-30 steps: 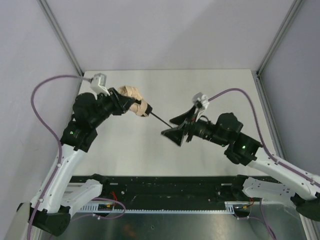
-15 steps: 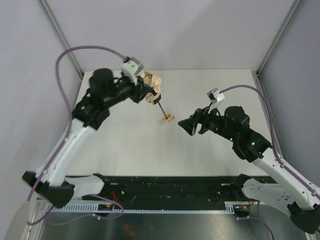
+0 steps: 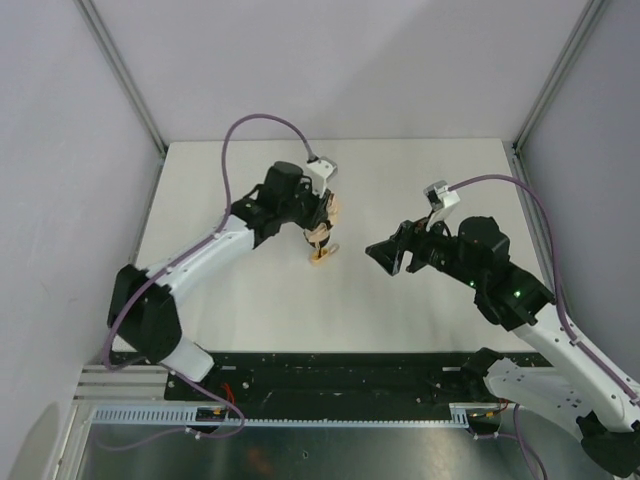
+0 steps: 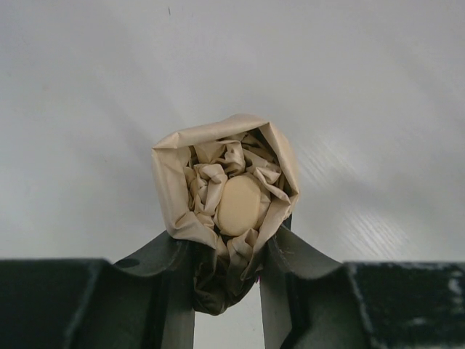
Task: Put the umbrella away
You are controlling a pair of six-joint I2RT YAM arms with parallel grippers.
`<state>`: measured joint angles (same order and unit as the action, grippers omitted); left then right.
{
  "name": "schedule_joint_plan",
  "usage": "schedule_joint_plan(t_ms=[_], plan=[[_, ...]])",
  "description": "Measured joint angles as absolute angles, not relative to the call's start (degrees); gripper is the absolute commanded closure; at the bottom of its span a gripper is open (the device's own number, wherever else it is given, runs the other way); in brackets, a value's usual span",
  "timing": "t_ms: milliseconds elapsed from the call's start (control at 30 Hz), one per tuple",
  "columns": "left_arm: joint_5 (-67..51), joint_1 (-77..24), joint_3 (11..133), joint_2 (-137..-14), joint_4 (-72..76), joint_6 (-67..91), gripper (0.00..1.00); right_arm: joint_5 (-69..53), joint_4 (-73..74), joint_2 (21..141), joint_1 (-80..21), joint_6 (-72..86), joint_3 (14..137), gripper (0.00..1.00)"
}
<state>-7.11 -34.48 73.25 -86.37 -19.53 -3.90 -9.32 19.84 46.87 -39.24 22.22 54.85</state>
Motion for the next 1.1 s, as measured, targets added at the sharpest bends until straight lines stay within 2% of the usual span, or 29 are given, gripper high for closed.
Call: schedule_joint_plan(t_ms=[300,500,667,833,967,1100], plan=[[-5.7,-33.5,61.0,-91.7,-1.1,1.8,1.0,-9.6,19.9,45.5,-39.1,22.5,52.9,0.21],[-10.6,-29.5,59.5,-91.9,2.2,9.8,1.0,-10.5,19.9,45.5,-39.1,22.5,51.6,0.21],[-21.9,-14.8,56.7,-92.4,5.0,26.6,1.0,-11.4,19.9,45.7,-39.1,22.9,51.4,0.21],[-28.8,0.9,58.4,-98.5,12.3,42.4,0.93,-12.8,19.8,46.7,-39.1,23.7,51.3,0.21],[-31.2,9.8,64.8,-108.0,18.4,52.8,0.87,-13.2,19.8,46.5,-39.1,24.6,51.3,0.21],[-31.1,14.7,75.1,-118.9,24.4,61.0,0.85,-13.2,19.7,46.2,-39.1,25.1,51.3,0.21]])
